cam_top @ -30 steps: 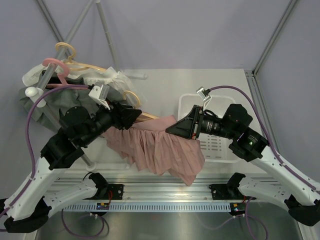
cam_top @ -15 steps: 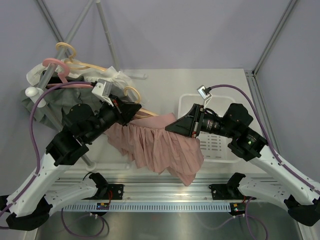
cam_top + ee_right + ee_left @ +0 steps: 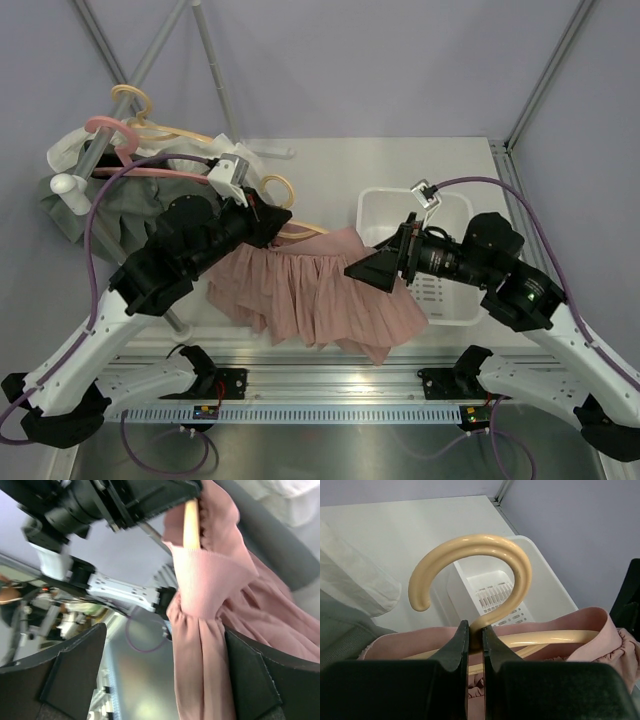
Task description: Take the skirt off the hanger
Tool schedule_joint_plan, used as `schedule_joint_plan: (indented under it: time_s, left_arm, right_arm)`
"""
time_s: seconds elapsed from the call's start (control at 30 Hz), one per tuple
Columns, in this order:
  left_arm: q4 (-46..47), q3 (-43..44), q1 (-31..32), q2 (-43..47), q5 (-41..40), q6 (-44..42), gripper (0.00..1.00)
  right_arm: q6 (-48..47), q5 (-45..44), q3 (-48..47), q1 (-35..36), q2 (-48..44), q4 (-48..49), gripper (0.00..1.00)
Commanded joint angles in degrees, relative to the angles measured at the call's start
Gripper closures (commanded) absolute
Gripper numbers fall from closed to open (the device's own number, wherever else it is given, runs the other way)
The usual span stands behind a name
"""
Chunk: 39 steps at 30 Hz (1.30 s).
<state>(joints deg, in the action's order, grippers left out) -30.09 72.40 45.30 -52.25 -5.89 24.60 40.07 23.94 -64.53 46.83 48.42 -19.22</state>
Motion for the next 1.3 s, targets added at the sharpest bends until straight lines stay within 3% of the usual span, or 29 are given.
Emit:
schedule_joint_plan:
  time_s: [0.0,0.2,0.33,0.37,0.47,0.5,0.6,0.63,0.8,1.0,1.27]
  left_arm:
    - [3.81,5.38,0.84,-1.18,-2.99,-0.08,1.0]
    - [3.9,6.26,1.28,-1.54,-2.64,-0.17,1.0]
    - [3.81,6.44,1.28,-1.01,-1.93,0.1,1.0]
    - [3.72,6.52,1.28,-0.66,-1.93,0.01,1.0]
    - [2.84,7.31,1.28,-0.49,-1.93,-0.17,1.0]
    - [2.75,7.32,1.2,-0.4,-1.76,-0.17,1.0]
    - [2.84,7.4,1.2,-0.22,-1.4,0.1,1.0]
    - [2.84,7.32,1.28,-0.22,-1.58,0.1,1.0]
    - [4.33,6.7,1.28,0.3,-4.65,0.71,1.0]
    - [6.97,6.52,1.28,1.8,-14.84,0.1,1.0]
    - [9.61,5.65,1.2,0.92,-16.35,0.62,1.0]
  right_arm:
    - [-7.63,-6.35,-3.58,0.11,-2.89,-12.66,0.03]
    - [-12.47,-11.02,-2.62,0.11,-6.67,-21.28,0.06]
    - [-13.44,-11.64,-1.21,0.11,-8.69,-22.43,0.2]
    - [-13.62,-11.64,-0.77,0.19,-8.96,-22.7,0.28]
    - [-13.88,-11.64,0.45,0.11,-10.45,-22.97,0.42]
    - [-13.97,-11.64,0.72,0.11,-10.72,-22.53,0.59]
    - [-13.71,-12.16,0.73,0.11,-11.07,-22.52,0.96]
    - [-13.71,-12.6,0.46,0.11,-10.81,-22.7,1.0]
    - [-9.94,-21.45,-1.56,0.11,-12.03,-28.66,1.0]
    - [-5.45,-31.49,-2.17,0.11,-23.52,-34.73,1.0]
    - [-3.51,-33.7,-4.81,0.11,-29.52,-44.84,1.0]
